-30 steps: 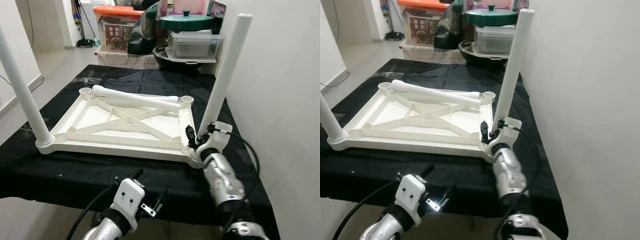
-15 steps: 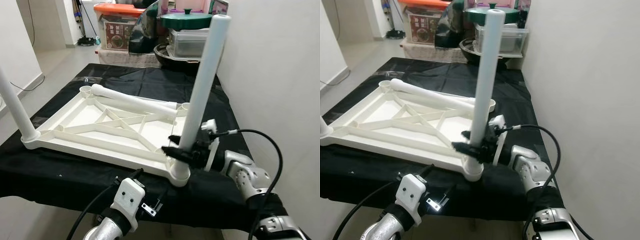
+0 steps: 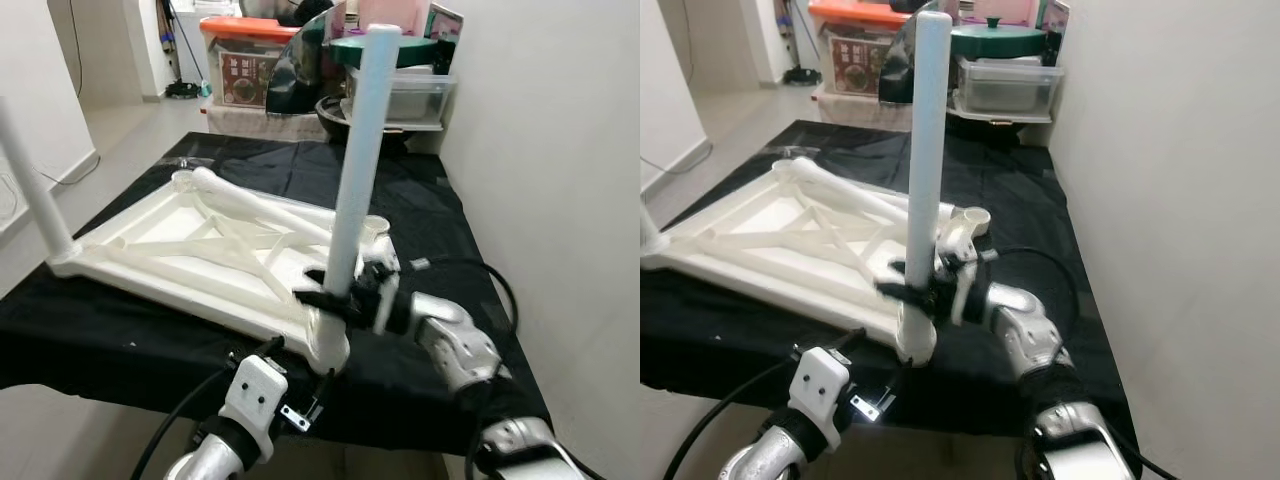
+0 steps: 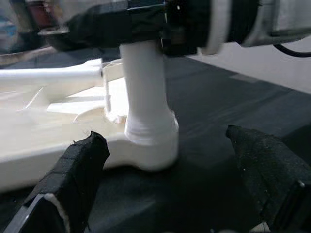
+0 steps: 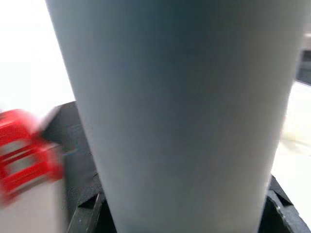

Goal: Building children table

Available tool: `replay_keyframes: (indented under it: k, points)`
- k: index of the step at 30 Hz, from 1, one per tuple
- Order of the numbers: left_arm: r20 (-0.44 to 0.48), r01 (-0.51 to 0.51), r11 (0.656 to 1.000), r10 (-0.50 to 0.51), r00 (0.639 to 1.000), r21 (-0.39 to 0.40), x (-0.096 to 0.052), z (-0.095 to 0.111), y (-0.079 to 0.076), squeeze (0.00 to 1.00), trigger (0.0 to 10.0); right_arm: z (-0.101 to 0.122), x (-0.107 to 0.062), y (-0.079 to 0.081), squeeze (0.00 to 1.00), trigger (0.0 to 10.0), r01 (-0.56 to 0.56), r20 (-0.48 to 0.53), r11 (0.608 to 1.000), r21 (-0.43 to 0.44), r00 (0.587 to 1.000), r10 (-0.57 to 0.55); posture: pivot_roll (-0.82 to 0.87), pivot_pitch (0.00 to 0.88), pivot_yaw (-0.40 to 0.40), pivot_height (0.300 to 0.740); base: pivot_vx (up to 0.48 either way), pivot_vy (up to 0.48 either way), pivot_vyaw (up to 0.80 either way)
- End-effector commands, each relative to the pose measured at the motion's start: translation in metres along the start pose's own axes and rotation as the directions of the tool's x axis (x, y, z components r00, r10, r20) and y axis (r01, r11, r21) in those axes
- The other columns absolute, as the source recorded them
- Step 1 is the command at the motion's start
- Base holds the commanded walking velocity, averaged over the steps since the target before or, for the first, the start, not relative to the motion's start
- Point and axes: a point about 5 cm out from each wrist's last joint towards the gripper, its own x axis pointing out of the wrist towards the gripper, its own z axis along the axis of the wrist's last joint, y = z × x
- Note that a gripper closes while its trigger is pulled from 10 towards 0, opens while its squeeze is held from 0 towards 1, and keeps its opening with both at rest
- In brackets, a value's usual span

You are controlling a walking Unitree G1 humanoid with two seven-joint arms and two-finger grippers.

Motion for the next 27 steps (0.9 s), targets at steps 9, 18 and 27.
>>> replay_keyframes:
  k: [9, 18, 27]
  points:
    - [-0.021, 0.002, 1.000, -0.002, 1.000, -0.012, 0.000, -0.004, 0.000, 0.00, 10.0, -0.012, -0.057, -0.059, 0.00, 0.0, 0.863, 0.033, 0.485, 0.142, 0.486, -0.873, 0.11, 0.000, -0.078, 0.740, 0.000, 0.000, 0.00]
    - [-0.024, 0.005, 1.000, -0.006, 1.000, -0.014, 0.000, -0.005, 0.000, 0.00, 10.0, -0.026, -0.045, -0.028, 0.00, 4.7, 0.919, -0.039, 0.356, 0.167, 0.367, -0.929, 0.11, 0.000, -0.077, 0.740, 0.000, 0.000, 0.00]
    - [-0.025, 0.007, 1.000, -0.008, 1.000, -0.013, 0.000, -0.006, 0.000, 0.00, 10.0, -0.014, -0.004, -0.011, 0.00, 10.0, 0.584, 0.098, 0.742, 0.329, 0.761, -0.642, 0.11, 0.000, -0.079, 0.740, 0.000, 0.000, 0.00]
